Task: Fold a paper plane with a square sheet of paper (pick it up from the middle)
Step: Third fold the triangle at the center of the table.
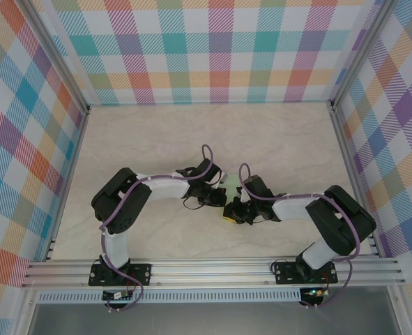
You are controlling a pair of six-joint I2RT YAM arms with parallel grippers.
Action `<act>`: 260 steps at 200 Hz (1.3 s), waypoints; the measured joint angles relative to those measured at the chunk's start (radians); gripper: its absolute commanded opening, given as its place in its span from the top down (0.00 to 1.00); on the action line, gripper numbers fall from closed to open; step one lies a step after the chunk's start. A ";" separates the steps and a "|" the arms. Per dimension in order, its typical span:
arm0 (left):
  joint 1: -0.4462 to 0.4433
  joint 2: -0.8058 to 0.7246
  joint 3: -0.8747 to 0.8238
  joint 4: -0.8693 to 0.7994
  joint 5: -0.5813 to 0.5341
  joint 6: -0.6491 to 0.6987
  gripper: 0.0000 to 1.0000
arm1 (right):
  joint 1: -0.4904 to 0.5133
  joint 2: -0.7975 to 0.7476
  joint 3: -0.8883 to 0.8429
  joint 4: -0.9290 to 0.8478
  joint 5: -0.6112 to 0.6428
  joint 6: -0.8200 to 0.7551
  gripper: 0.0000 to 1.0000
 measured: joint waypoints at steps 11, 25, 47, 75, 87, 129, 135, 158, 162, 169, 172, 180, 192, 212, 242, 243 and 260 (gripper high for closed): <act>0.000 0.000 0.000 0.000 0.000 0.000 0.95 | 0.000 -0.008 -0.005 0.001 -0.001 0.000 0.85; 0.000 0.000 0.000 0.000 0.000 0.000 0.95 | 0.001 -0.028 -0.014 0.000 -0.001 0.002 0.85; 0.000 0.000 0.000 0.000 0.000 0.000 0.95 | 0.002 -0.047 -0.019 0.002 -0.001 0.005 0.86; 0.000 0.000 0.000 0.000 0.000 0.000 0.96 | 0.011 -0.034 -0.022 0.025 -0.006 0.020 0.87; 0.000 0.000 0.000 0.000 0.000 0.001 0.96 | 0.017 -0.023 -0.022 0.036 -0.008 0.024 0.86; 0.000 0.000 0.000 -0.001 0.000 0.011 0.97 | 0.024 0.008 -0.023 0.061 -0.013 0.029 0.87; 0.000 0.000 0.000 -0.001 0.000 0.012 0.97 | 0.024 0.008 -0.022 0.058 -0.010 0.029 0.87; 0.000 0.000 0.000 -0.001 0.000 0.012 0.97 | 0.027 0.005 -0.022 0.052 -0.001 0.025 0.88; 0.000 0.000 0.000 -0.001 0.000 0.012 0.97 | 0.028 0.003 -0.022 0.051 0.000 0.025 0.88; 0.000 0.000 0.000 -0.001 0.000 0.012 0.97 | 0.030 0.000 -0.023 0.050 0.008 0.025 0.88; 0.000 0.000 0.000 -0.001 0.000 0.012 0.97 | 0.030 -0.002 -0.023 0.049 0.009 0.025 0.88; 0.000 0.000 0.000 -0.002 0.000 0.012 0.97 | 0.032 -0.008 -0.024 0.047 0.014 0.026 0.88; 0.000 0.000 0.000 -0.002 0.000 0.012 0.98 | 0.035 -0.027 -0.032 0.043 0.023 0.026 0.89; 0.000 0.000 0.001 -0.004 -0.001 0.012 0.98 | 0.037 -0.064 -0.041 0.029 0.034 0.026 0.92; 0.000 0.000 0.002 -0.006 -0.001 0.012 0.98 | 0.049 -0.062 -0.042 0.030 0.041 0.026 0.95; 0.000 0.000 0.002 -0.006 -0.001 0.012 0.98 | 0.049 -0.061 -0.042 0.030 0.041 0.026 0.95; 0.000 0.000 0.002 -0.008 -0.001 0.013 0.98 | 0.056 -0.036 -0.042 0.034 0.045 0.026 0.98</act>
